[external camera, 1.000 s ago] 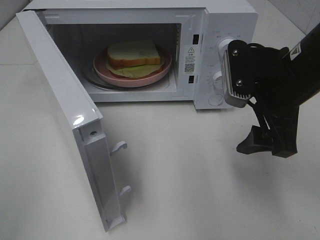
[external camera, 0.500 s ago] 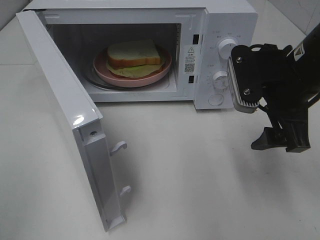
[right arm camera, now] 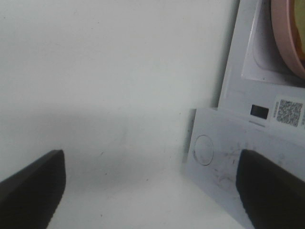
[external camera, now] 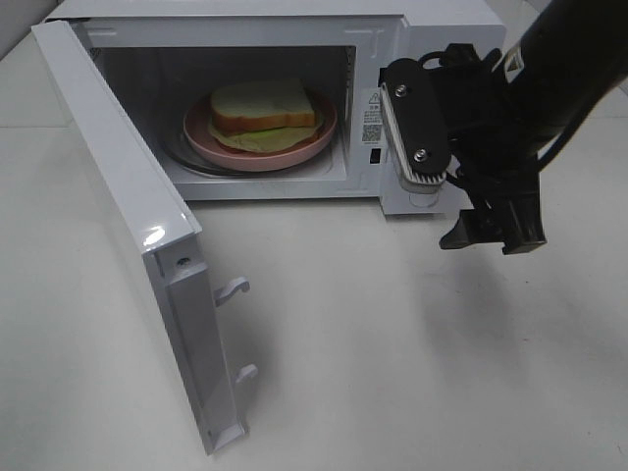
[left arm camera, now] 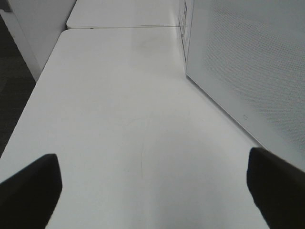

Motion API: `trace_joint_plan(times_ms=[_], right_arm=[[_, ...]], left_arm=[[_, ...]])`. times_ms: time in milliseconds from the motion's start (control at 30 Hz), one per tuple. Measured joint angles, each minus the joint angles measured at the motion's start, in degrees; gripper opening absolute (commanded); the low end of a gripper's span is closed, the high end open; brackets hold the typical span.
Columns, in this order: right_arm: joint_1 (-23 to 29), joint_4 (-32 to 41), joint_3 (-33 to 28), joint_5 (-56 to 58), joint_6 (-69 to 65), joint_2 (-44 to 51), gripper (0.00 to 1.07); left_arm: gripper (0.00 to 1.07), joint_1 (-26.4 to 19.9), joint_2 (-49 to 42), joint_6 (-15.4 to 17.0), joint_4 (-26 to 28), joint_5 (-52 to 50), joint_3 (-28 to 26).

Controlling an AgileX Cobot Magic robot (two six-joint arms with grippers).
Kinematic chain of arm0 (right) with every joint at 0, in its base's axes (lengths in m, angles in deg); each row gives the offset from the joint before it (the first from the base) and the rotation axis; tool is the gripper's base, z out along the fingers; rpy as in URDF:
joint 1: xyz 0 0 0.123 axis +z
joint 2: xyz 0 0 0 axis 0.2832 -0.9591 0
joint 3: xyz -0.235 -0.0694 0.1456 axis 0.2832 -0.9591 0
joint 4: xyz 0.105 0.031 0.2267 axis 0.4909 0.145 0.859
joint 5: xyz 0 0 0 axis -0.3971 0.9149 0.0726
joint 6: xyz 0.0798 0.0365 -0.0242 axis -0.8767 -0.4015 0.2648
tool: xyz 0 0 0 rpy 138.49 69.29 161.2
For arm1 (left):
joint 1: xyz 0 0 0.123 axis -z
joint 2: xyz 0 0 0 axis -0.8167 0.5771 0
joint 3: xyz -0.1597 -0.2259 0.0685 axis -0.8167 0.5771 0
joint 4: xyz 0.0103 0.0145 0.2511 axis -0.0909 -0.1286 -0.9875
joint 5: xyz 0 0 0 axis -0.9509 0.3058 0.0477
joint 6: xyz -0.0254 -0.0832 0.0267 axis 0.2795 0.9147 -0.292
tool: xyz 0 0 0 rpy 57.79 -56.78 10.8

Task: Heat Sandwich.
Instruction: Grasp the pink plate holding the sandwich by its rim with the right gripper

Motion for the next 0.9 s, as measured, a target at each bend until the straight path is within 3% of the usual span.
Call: trace_joint_plan(times_ms=[900], right_arm=[[4.1, -0.5, 18.5, -3.7, -0.1, -18.1, 0.88]], left_arm=[[1.0, 0.0, 0.0, 0.0, 0.0, 0.0, 0.0]])
